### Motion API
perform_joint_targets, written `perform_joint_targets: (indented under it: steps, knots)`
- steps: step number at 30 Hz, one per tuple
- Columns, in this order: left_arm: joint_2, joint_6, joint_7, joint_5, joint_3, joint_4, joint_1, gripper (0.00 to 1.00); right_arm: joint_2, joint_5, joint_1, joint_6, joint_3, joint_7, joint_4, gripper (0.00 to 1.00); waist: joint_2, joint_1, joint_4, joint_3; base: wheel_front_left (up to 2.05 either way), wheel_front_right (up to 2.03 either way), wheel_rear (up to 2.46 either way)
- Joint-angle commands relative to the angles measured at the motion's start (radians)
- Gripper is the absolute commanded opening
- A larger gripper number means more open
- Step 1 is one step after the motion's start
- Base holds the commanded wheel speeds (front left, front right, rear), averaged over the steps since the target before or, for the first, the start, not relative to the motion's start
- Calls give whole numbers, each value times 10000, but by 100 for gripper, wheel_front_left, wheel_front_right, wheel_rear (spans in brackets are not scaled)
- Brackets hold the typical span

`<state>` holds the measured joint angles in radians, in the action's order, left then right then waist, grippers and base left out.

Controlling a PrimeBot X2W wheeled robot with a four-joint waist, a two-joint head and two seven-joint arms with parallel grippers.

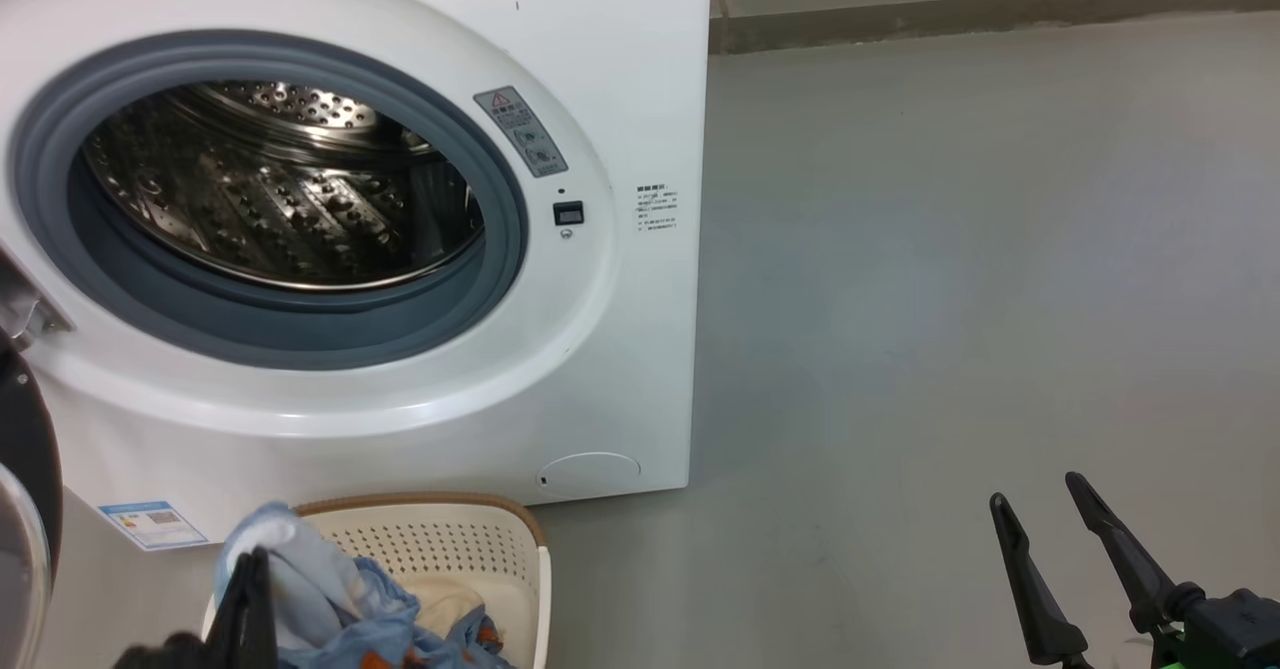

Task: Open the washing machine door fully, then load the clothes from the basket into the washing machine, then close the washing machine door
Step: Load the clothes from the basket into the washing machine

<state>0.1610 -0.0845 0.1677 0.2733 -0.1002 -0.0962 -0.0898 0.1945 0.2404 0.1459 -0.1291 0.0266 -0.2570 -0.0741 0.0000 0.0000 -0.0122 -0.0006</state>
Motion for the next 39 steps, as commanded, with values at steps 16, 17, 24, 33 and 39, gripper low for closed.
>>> perform_joint_targets:
  steps: [16, 17, 24, 33, 39]
  knots:
    - [433, 790, -118, 956, 679, -3251, 4608, 0, 319, 236, -918, -16, -65, -48, -711, 100, 0, 0, -741, 2244, 0, 0, 0]
    - [505, 837, -174, 991, 702, -3497, 4965, 0, 322, 266, -1007, -16, -85, -48, -743, 100, 0, 0, -790, 2467, 0, 0, 0]
    - [1127, 1168, -877, 1201, 805, -4867, 7457, 0, 239, 474, -1780, -16, -207, -48, -960, 100, 0, 0, -1198, 4098, 0, 0, 0]
    - [2144, 1394, -2131, 1489, 1035, -5628, 10143, 0, 83, 671, -2702, -16, -184, -48, -1053, 100, 0, 0, -1628, 5748, 0, 0, 0]
    - [2757, 1418, -2902, 1395, 959, -5630, 11160, 0, -30, 743, -2985, -16, -160, -48, -1011, 100, 0, 0, -1797, 6230, 0, 0, 0]
